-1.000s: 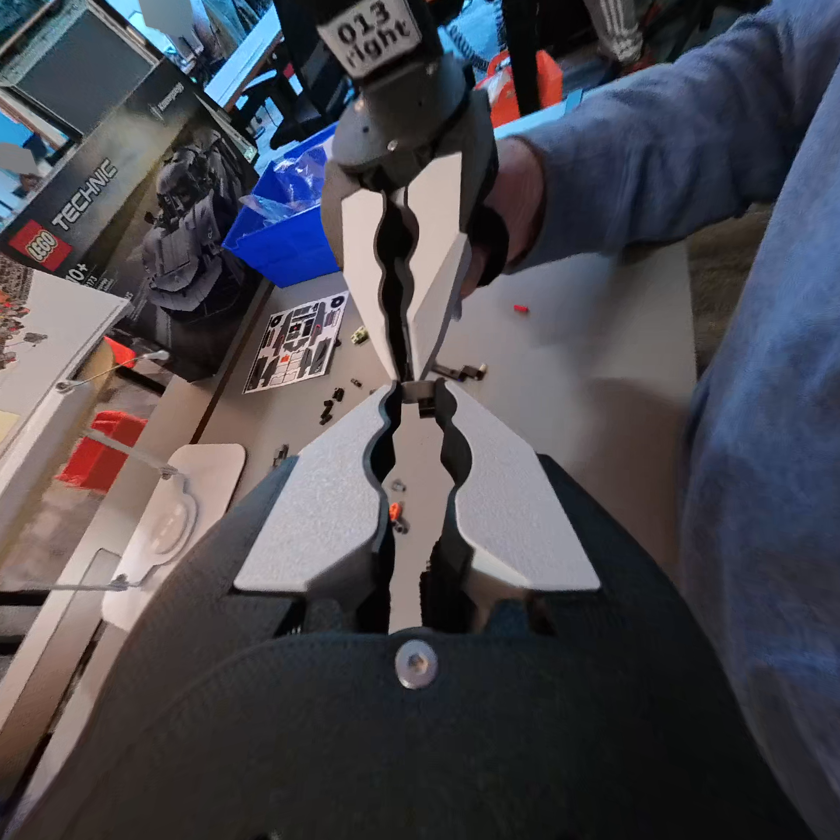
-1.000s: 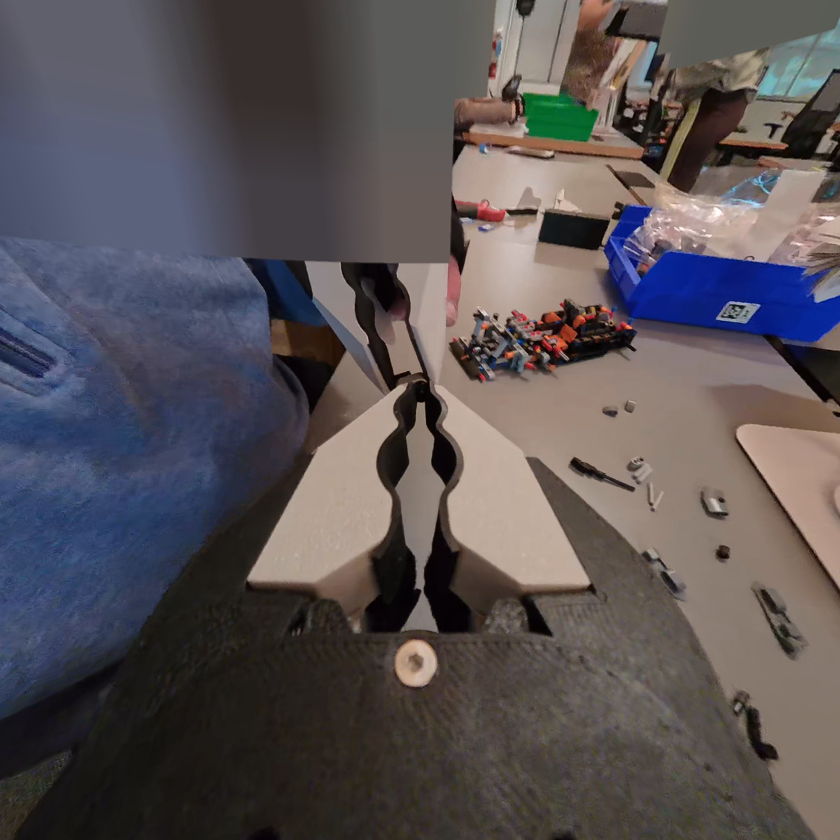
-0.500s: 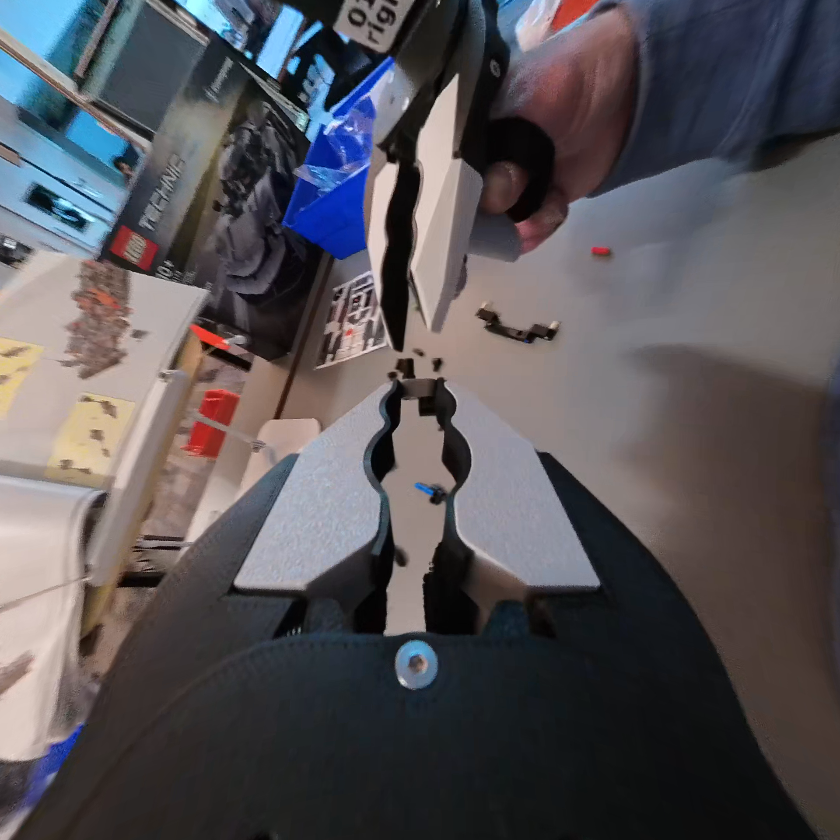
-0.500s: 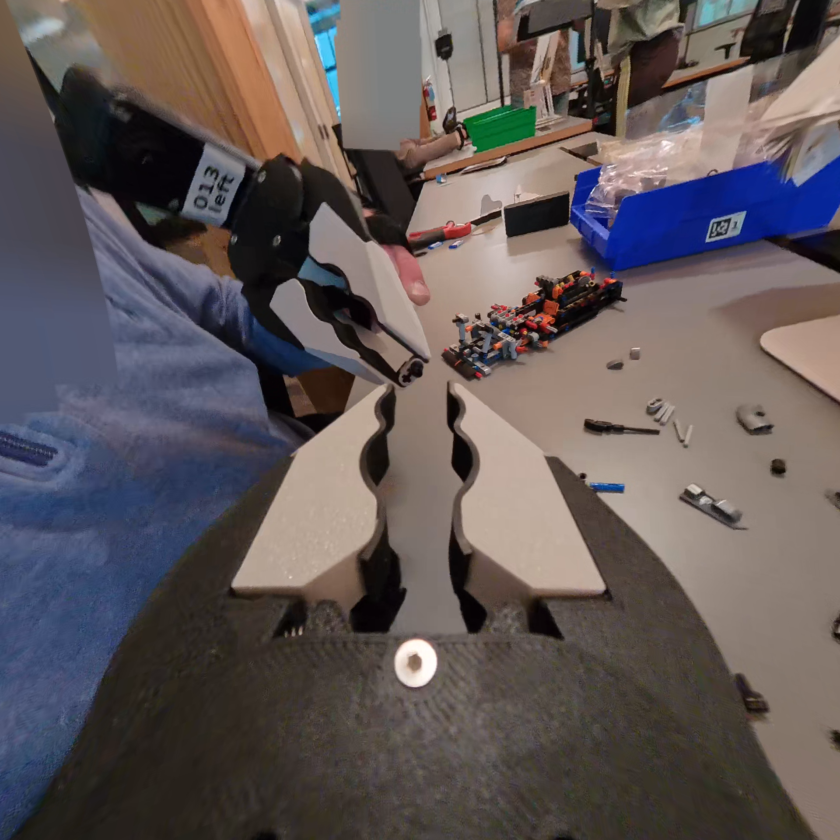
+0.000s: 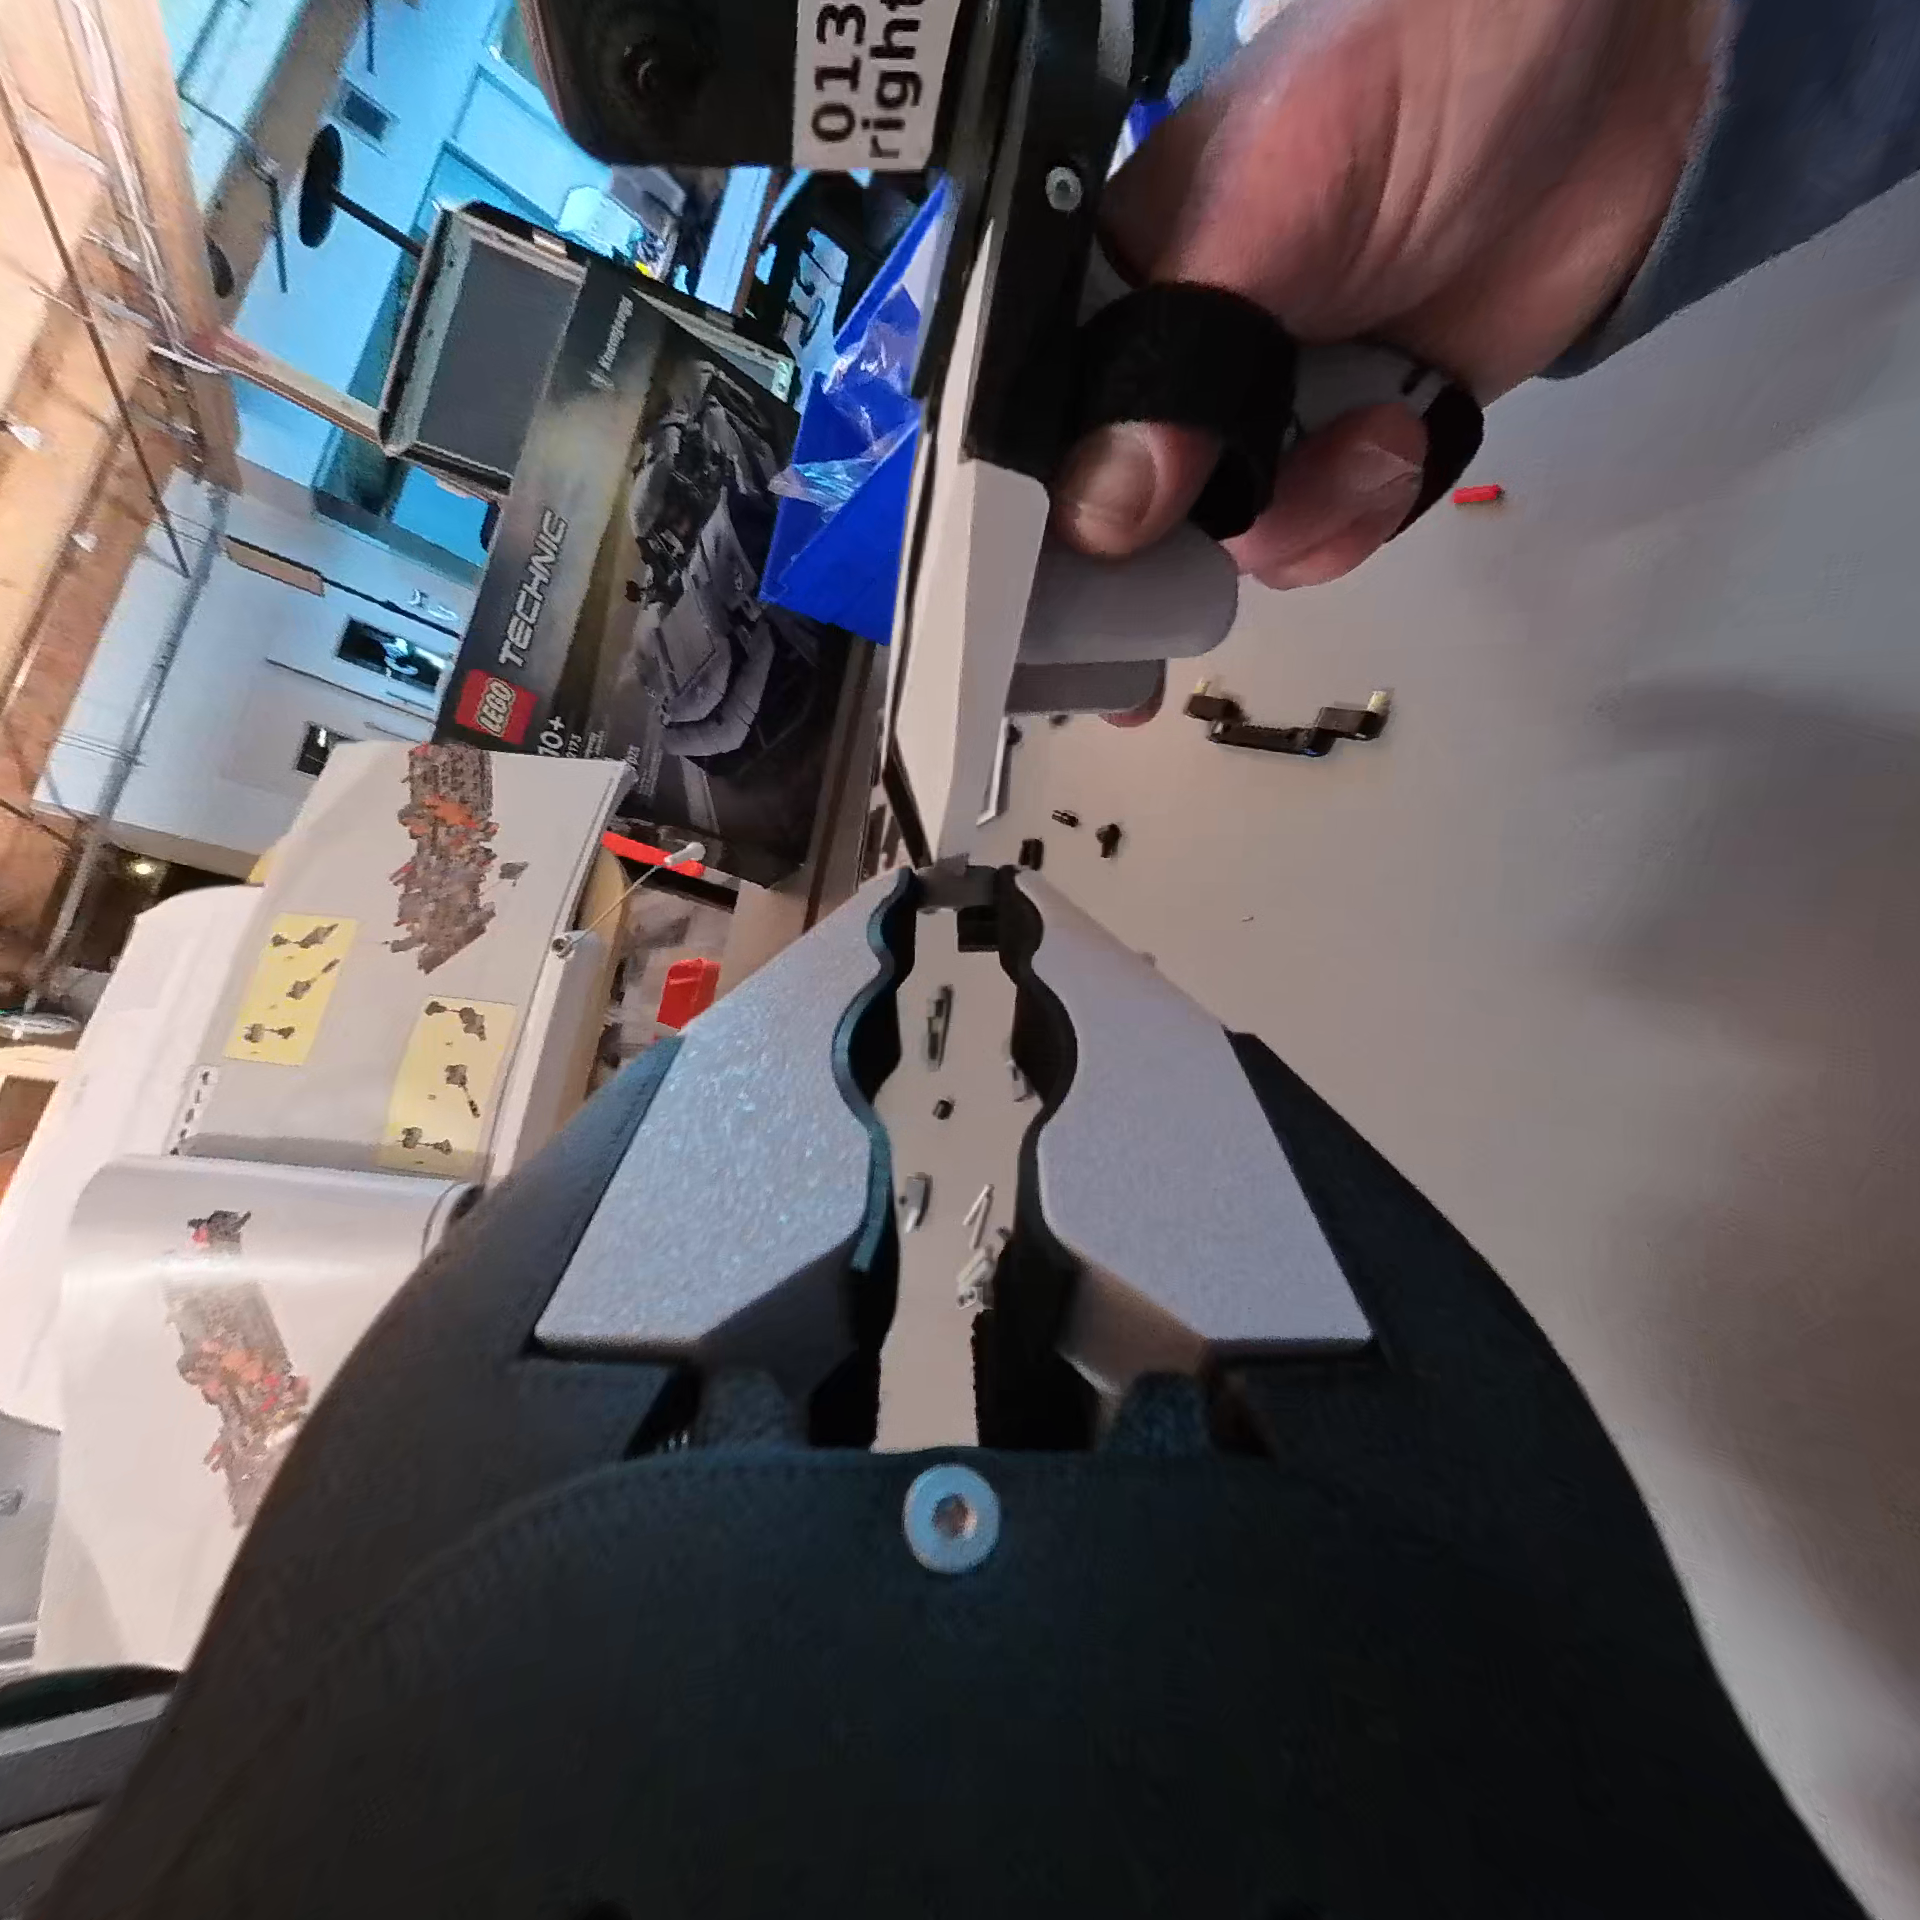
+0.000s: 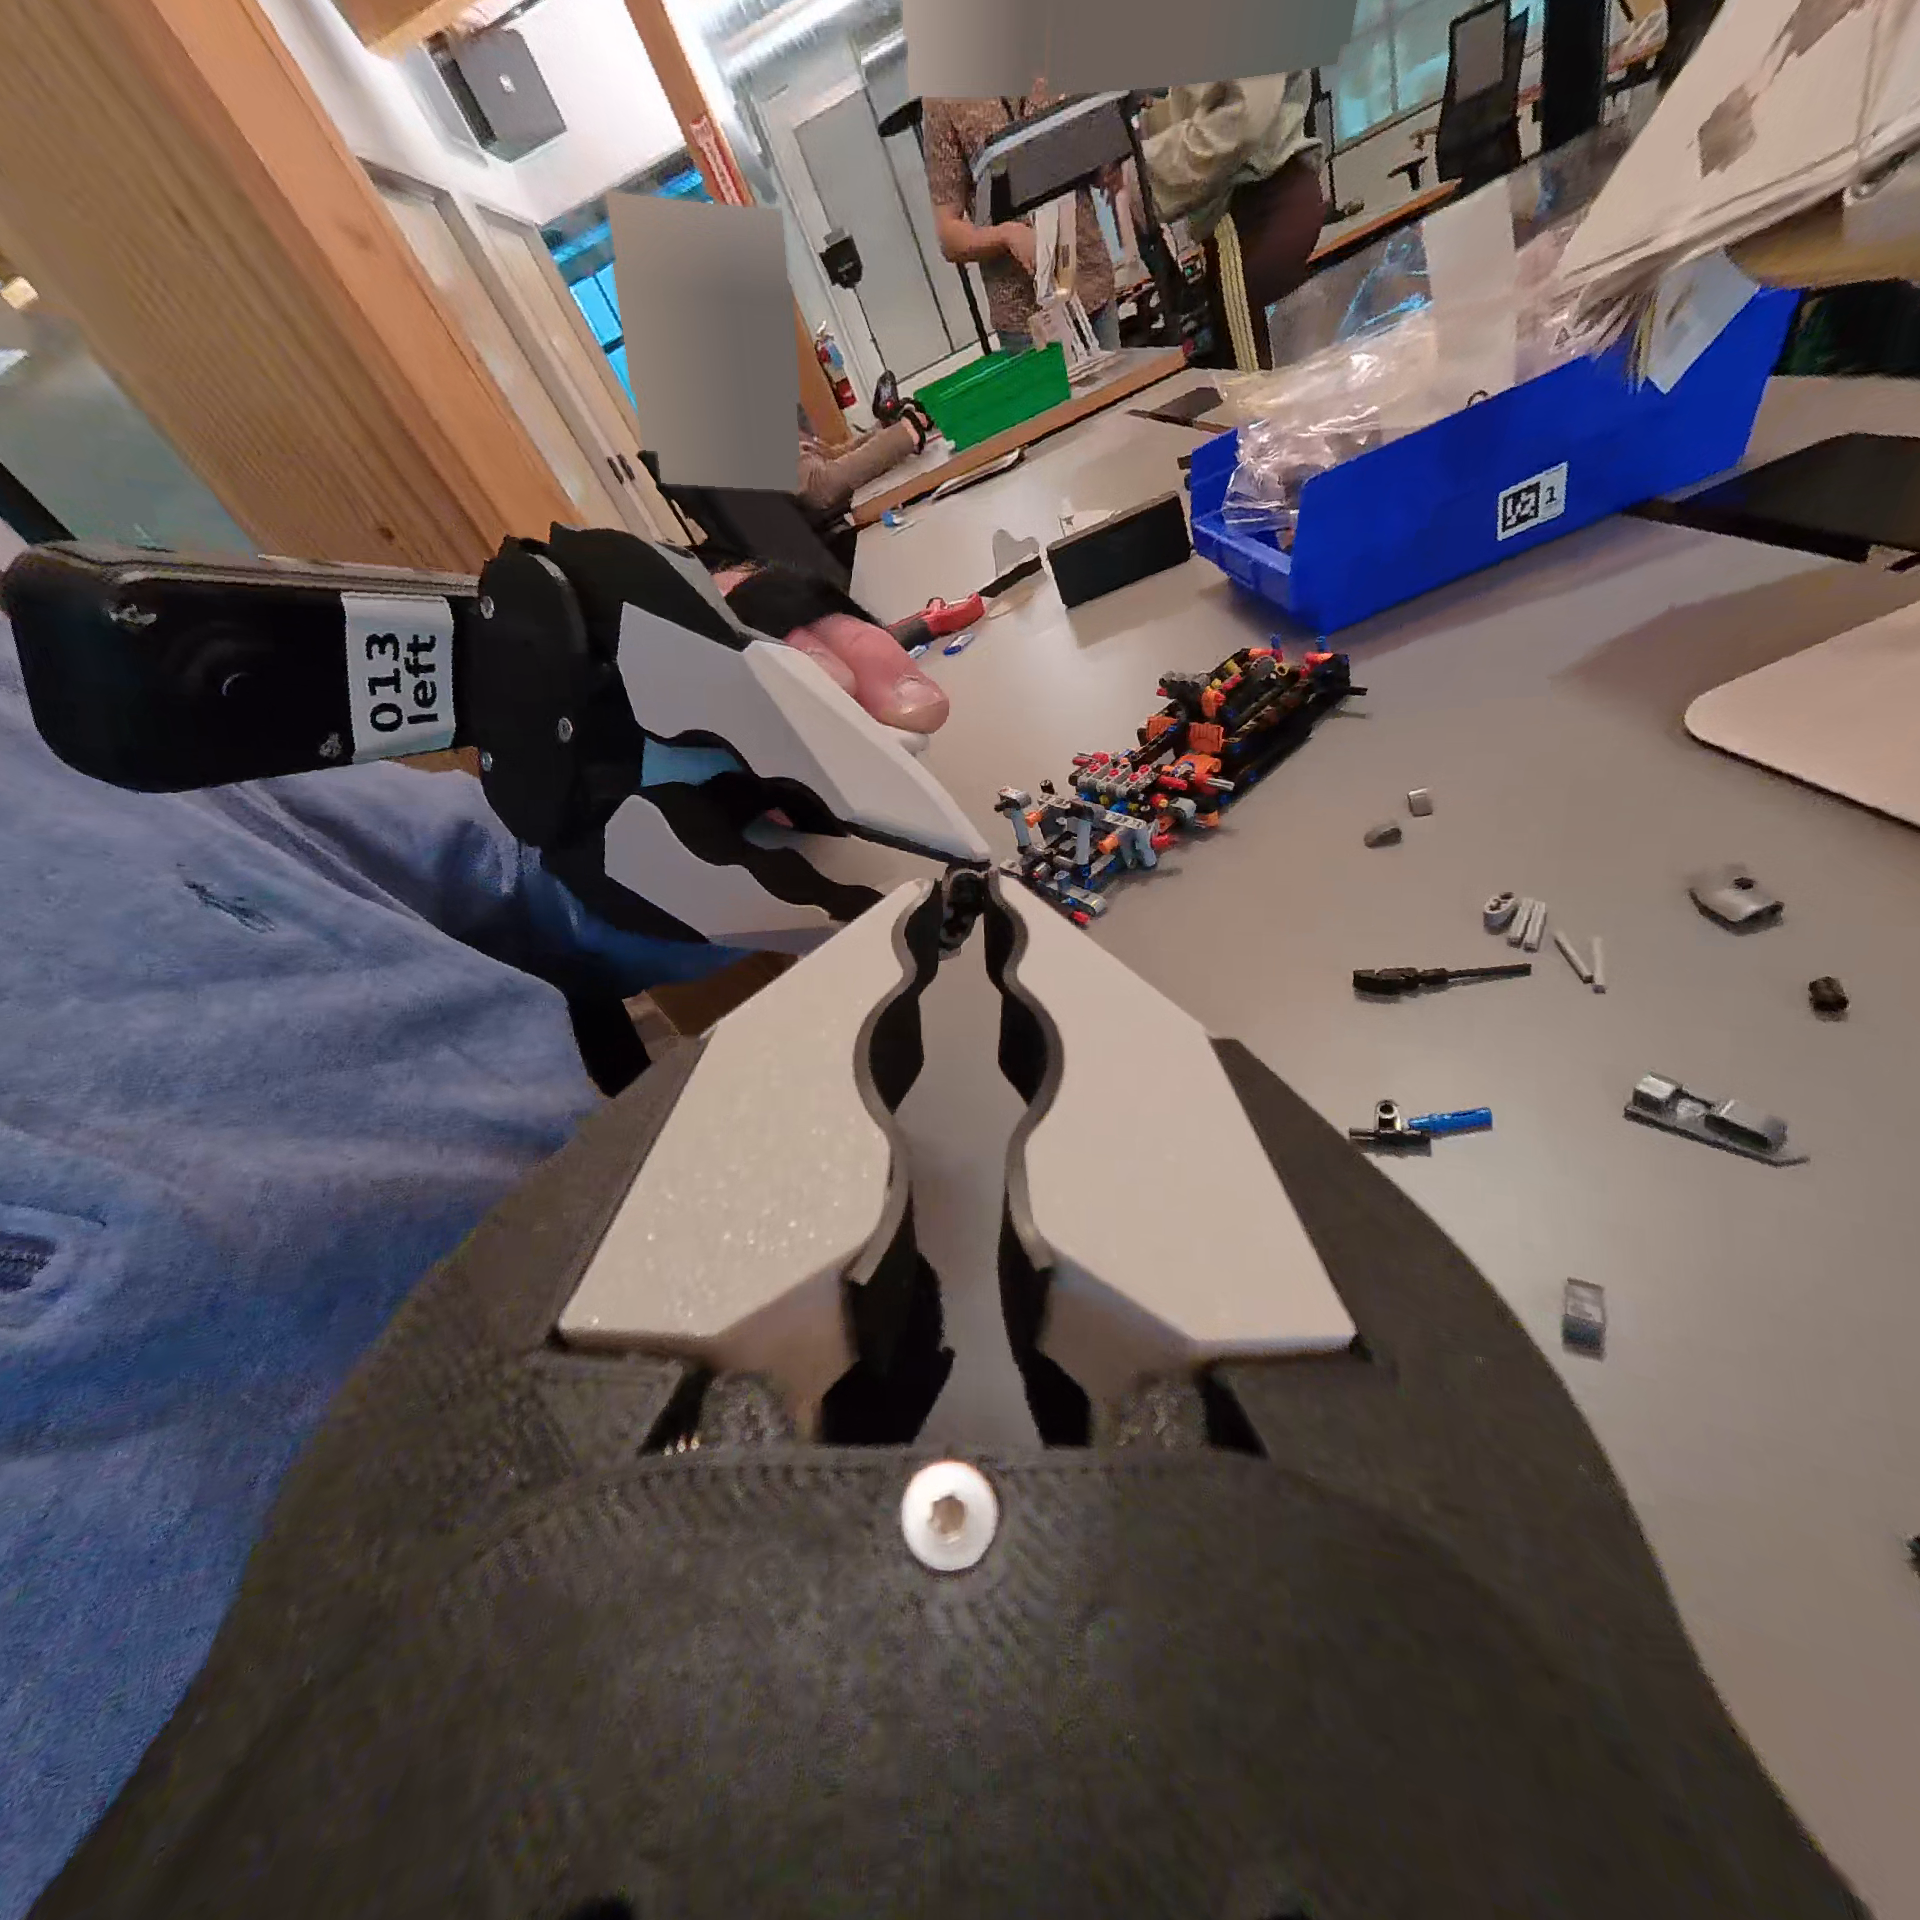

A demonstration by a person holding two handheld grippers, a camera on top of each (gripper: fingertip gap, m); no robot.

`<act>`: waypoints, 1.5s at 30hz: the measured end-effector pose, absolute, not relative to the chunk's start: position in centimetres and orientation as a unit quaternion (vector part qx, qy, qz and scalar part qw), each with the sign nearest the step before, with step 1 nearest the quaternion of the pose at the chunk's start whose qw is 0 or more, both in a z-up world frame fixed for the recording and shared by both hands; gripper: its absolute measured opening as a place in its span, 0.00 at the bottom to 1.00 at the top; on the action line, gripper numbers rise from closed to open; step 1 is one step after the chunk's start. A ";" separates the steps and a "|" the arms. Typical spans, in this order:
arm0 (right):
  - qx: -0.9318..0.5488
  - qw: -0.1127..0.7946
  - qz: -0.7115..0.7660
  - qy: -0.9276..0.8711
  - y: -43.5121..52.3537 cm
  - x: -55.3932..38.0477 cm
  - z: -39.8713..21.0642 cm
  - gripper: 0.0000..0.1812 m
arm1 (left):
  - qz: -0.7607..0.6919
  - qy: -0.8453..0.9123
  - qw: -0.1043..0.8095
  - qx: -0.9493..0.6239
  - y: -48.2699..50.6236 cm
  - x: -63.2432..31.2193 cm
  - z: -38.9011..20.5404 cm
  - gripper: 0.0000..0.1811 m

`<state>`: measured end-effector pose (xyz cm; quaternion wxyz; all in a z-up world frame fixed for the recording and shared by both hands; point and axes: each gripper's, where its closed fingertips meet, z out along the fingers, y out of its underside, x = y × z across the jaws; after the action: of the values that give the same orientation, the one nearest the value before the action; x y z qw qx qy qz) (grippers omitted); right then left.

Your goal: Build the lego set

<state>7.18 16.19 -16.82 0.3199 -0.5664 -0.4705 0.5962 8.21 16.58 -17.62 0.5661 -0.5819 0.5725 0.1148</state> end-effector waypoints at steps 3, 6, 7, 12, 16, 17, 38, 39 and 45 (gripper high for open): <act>-0.564 0.332 0.592 -0.470 16.5 6.7 -15.8 0.02 | 0.120 0.566 0.584 -0.569 16.8 7.7 -16.7 0.07; -0.552 0.361 0.602 -0.449 17.6 6.0 -14.1 0.01 | 0.120 0.531 0.623 -0.562 17.5 6.7 -14.6 0.09; -0.544 0.372 0.608 -0.442 17.9 5.8 -13.4 0.01 | 0.118 0.516 0.634 -0.564 17.8 6.2 -13.9 0.12; -0.522 0.389 0.637 -0.413 19.4 4.3 -11.6 0.01 | 0.027 0.435 0.658 -0.614 19.1 3.7 -12.5 0.16; -0.484 0.384 0.670 -0.410 19.5 3.0 -10.8 0.01 | -0.150 0.364 0.651 -0.649 19.6 2.5 -11.8 0.15; -0.481 0.381 0.674 -0.410 19.6 2.7 -10.7 0.01 | -0.192 0.349 0.646 -0.651 19.6 2.3 -11.5 0.14; -0.451 0.385 0.705 -0.389 20.3 0.9 -10.4 0.01 | -0.459 0.265 0.567 -0.630 20.2 1.5 -11.2 0.03; -0.451 0.388 0.700 -0.395 20.3 1.0 -10.4 0.01 | -0.465 0.268 0.561 -0.630 20.2 1.6 -11.2 0.03; -0.466 0.436 0.601 -0.481 20.3 1.6 -11.0 0.14 | -0.480 0.301 0.516 -0.642 19.9 1.5 -11.0 0.03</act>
<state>1.63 20.34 -10.97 0.4362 -0.4663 -0.4805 0.6011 1.55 19.90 -11.05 0.5163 -0.6422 0.3015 -0.4797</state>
